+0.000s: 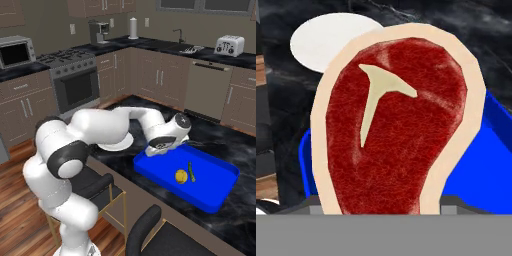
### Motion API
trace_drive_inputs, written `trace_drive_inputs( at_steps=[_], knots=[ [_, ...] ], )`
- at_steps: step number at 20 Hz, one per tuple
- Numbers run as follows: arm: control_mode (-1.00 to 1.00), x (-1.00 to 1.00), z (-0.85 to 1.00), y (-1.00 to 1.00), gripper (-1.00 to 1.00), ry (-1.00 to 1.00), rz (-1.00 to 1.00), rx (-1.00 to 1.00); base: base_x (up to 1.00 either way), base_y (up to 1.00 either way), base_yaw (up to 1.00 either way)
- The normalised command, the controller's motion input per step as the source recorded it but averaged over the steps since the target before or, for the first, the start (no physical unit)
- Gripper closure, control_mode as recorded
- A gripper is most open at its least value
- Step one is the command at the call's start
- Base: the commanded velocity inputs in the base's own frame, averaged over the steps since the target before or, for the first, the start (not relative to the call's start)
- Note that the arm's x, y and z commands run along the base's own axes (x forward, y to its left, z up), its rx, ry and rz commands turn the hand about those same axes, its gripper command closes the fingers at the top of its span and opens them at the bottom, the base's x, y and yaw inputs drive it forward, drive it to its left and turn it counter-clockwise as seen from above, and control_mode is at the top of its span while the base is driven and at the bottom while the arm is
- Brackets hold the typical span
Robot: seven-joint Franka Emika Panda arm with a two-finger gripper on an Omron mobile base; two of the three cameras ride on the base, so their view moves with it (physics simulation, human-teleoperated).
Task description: Create a steak meal by picking up the steak and asparagus from the tray and placing them on the plate. Leave the lemon on the tray.
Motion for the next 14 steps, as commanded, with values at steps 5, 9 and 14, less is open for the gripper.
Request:
trace_drive_inputs(
  at_steps=[5,9,14],
  knots=[
    [-1.0,-0.1,0.69,0.77,1.0,-0.02,0.18,-0.11,0.0,0.0,0.0],
    [-1.0,0.0,0.53,0.85,1.0,0.0,0.18,-0.13,0.0,0.0,0.0],
    [-1.0,0.02,0.2,0.91,1.0,0.07,0.17,-0.13,0.0,0.0,0.0]
  ],
)
